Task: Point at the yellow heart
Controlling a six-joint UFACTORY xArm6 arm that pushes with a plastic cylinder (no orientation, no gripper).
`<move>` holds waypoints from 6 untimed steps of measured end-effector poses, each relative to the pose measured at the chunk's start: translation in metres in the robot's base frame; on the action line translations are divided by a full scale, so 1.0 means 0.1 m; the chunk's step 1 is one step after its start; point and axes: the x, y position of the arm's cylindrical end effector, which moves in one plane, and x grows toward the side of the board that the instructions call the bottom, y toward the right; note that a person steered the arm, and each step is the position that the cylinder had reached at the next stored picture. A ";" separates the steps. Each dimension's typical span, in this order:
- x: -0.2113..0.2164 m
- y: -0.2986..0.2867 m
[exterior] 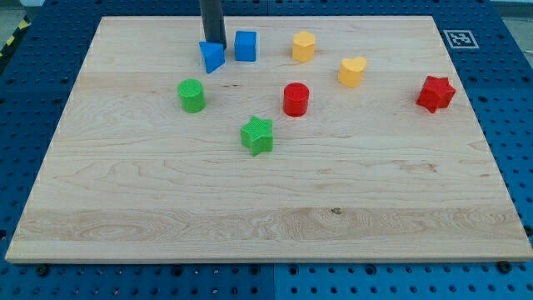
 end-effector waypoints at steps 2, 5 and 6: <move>-0.36 -0.02; -0.85 1.18; -0.60 1.92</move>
